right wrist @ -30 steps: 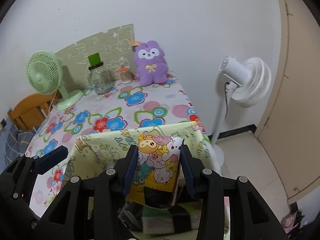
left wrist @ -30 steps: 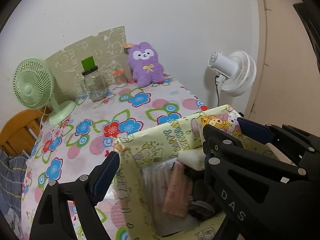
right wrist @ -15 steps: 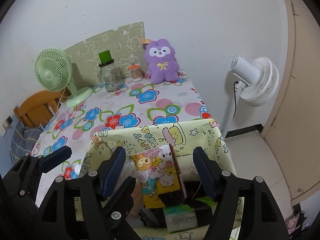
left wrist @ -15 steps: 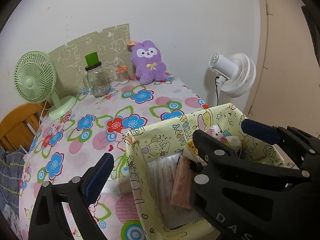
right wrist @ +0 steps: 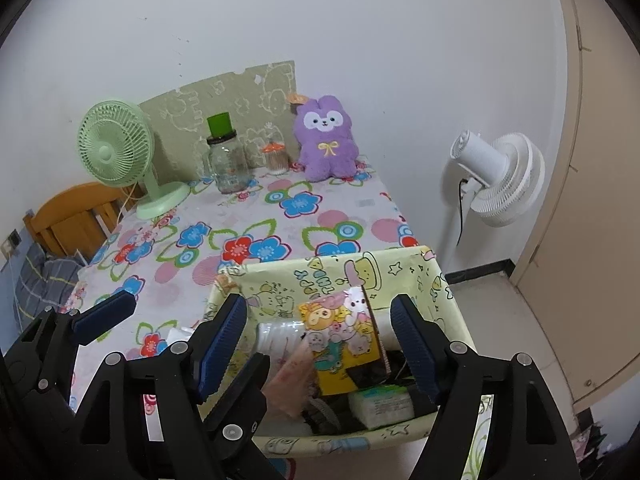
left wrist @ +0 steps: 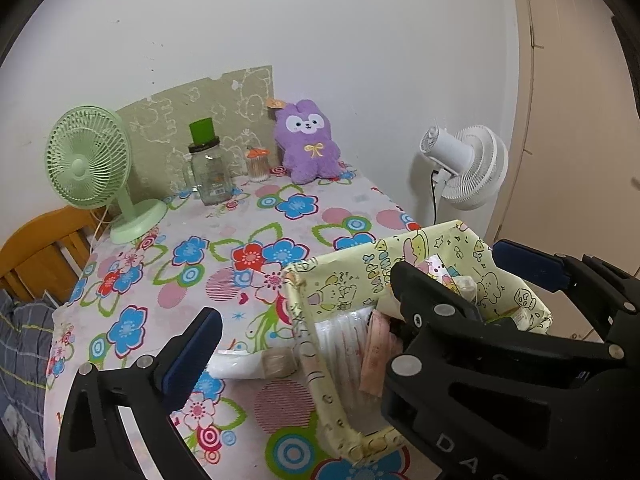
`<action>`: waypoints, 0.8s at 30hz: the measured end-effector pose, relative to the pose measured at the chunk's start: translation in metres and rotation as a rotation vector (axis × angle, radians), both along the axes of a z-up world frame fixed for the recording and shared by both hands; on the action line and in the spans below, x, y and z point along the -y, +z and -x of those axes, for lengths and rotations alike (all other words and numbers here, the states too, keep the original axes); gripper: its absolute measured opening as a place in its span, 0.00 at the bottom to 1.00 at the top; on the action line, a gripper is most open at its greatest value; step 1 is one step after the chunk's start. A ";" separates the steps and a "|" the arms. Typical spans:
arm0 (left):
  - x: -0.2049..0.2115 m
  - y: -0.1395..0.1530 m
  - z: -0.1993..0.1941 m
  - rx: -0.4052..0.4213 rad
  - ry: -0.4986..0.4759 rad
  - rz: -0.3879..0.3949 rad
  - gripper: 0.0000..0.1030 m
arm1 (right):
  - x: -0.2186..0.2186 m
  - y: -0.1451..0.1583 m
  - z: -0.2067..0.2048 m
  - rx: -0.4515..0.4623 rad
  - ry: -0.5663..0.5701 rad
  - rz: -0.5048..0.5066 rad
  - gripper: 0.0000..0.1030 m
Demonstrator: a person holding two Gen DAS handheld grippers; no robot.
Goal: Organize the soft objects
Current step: 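Lower both packs into the paper box and open both tools, then move the right tool to the white rolled cloth on the bed and grasp it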
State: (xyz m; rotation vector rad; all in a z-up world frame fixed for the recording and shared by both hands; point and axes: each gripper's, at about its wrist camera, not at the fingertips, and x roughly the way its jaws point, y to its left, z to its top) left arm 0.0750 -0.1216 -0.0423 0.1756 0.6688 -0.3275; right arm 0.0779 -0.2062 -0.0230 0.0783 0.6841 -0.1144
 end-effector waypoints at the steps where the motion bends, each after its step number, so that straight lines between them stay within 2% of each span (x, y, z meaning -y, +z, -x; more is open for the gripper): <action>1: -0.002 0.001 0.002 0.004 0.002 0.002 1.00 | -0.003 0.002 0.001 0.004 0.001 0.005 0.76; 5: -0.014 0.007 0.007 0.021 0.010 0.013 1.00 | -0.016 0.008 0.008 0.032 0.004 0.017 0.81; 24: -0.076 0.017 0.018 0.057 0.074 0.019 1.00 | -0.077 0.020 0.017 0.066 0.069 0.016 0.83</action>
